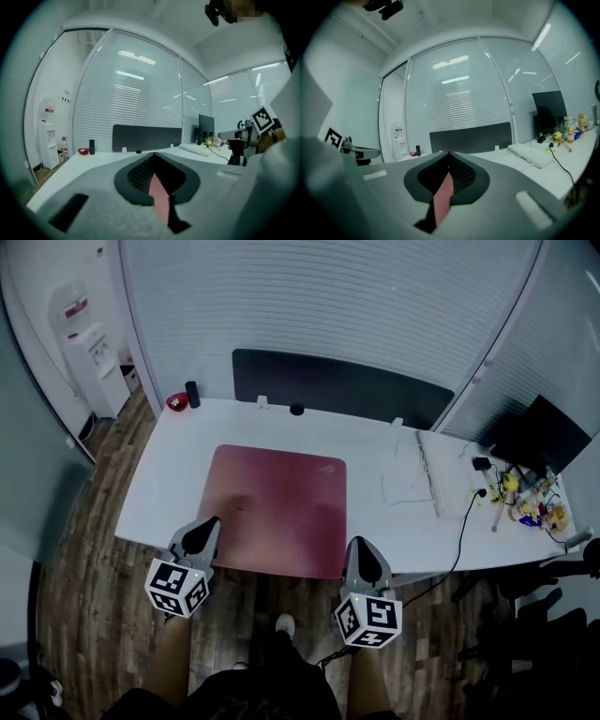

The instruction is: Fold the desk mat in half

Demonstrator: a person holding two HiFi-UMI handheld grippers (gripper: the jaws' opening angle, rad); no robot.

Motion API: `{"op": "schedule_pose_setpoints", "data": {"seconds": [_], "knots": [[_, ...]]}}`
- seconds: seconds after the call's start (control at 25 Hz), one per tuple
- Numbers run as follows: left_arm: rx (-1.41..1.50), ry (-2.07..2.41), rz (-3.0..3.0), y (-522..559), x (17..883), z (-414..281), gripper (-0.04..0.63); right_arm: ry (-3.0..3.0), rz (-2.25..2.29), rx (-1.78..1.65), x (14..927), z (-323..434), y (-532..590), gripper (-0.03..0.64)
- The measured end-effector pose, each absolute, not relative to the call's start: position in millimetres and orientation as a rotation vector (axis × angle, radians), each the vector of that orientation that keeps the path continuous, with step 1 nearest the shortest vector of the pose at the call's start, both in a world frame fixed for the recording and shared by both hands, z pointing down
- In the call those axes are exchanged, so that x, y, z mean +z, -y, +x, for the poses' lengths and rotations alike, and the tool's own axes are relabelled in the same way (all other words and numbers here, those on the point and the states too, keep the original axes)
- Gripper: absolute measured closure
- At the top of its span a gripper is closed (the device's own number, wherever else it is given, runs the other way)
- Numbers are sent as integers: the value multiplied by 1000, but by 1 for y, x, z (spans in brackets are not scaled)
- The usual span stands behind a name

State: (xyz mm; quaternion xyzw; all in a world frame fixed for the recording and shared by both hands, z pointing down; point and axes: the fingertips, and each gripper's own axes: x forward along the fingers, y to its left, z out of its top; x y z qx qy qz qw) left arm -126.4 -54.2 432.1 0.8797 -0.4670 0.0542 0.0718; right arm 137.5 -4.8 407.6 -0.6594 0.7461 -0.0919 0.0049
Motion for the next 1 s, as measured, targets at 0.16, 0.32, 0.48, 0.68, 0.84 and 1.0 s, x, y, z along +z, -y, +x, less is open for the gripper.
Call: {"op": "schedule_pose_setpoints", "data": {"seconds": [0.16,0.32,0.48,0.68,0.84,1.0], "knots": [[198,1432,2625,89,434,-113,598,-2392,-1951,-343,411,145,49,607],[192,1466,2585,112,438,-106,598,-2439,-1909,-359,418,155,78,607],[187,1508,2569,128,434,-102,598,-2446,-1876,-384,423,162,98,607],[205,1547,2565,132,427,-100,598,-2456,-1842,-388,421,166,106,607],[189,1569,2569,131,418,-102,598,-2451,-1821,-389,416,168,107,607],[168,1583,2571,130,410,-104,598,-2436,-1816,-402,412,169,105,609]]}}
